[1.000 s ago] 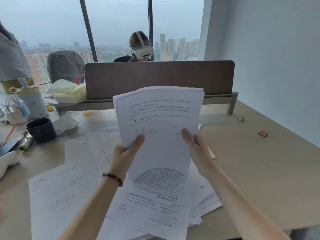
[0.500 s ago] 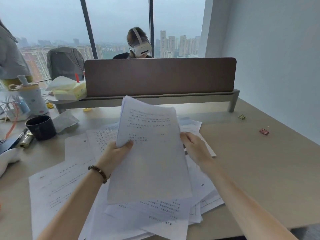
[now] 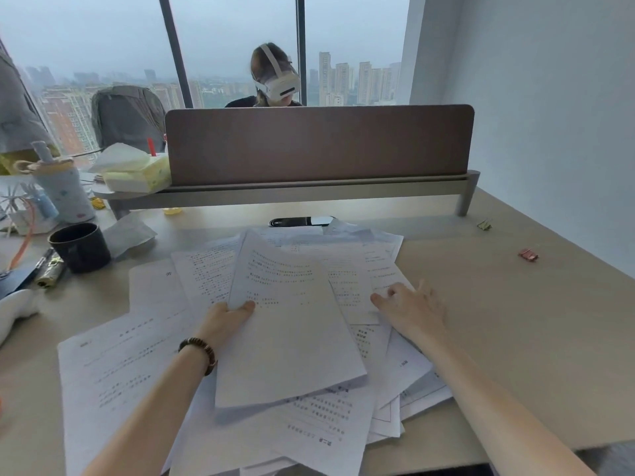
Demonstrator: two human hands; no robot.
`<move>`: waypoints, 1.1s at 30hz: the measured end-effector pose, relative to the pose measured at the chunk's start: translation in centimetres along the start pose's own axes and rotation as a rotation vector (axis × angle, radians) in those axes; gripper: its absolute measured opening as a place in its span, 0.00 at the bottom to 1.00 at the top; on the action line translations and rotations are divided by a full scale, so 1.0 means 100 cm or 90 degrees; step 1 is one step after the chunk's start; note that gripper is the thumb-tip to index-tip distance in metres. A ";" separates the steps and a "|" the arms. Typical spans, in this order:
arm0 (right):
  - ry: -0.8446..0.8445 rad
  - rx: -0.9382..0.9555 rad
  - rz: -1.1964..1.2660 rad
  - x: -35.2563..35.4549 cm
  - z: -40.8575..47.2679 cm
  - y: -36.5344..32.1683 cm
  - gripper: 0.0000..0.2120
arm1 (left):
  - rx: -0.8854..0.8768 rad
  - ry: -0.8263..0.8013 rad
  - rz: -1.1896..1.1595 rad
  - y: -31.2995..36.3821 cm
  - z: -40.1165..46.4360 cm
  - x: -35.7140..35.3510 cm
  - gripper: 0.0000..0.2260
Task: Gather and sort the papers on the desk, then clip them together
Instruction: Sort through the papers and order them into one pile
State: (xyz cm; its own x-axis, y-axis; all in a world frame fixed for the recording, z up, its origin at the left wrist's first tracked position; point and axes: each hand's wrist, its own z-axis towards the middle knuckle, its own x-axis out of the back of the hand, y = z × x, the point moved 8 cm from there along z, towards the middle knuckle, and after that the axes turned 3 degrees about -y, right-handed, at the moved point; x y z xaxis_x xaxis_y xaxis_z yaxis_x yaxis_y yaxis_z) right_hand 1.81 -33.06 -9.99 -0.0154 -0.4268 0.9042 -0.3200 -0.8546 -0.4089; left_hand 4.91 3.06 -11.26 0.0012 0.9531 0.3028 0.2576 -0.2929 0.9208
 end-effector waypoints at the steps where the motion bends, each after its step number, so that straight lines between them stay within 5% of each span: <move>1: -0.003 -0.018 -0.021 0.000 0.000 0.002 0.32 | 0.004 -0.002 -0.001 -0.001 0.000 0.000 0.12; 5: -0.003 0.004 0.078 0.002 0.003 0.003 0.38 | 0.010 -0.007 -0.012 -0.002 0.000 0.000 0.13; 9: 0.049 0.027 0.271 0.019 0.001 0.005 0.26 | 0.014 -0.013 -0.014 -0.002 -0.001 0.001 0.13; 18: 0.123 0.021 0.376 0.034 0.006 0.011 0.20 | 0.012 -0.041 -0.073 -0.001 -0.003 -0.004 0.11; 22: 0.118 0.006 0.341 0.038 0.004 0.013 0.28 | 0.019 -0.048 -0.130 0.000 -0.004 -0.002 0.13; 28: 0.066 0.018 0.303 0.036 0.002 0.014 0.09 | 0.025 -0.062 -0.173 0.003 -0.008 -0.004 0.10; 33: -0.030 -0.004 0.276 0.032 -0.008 0.016 0.06 | 0.014 -0.065 -0.170 0.004 -0.011 -0.006 0.05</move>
State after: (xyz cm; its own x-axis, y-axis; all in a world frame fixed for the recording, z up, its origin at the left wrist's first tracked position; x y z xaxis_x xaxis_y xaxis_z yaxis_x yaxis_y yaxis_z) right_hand 0.50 -35.54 -7.66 -0.1067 -0.7590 0.6423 -0.2993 -0.5915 -0.7487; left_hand 3.98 2.33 -10.79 0.0280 0.9993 0.0230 0.2826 -0.0300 0.9588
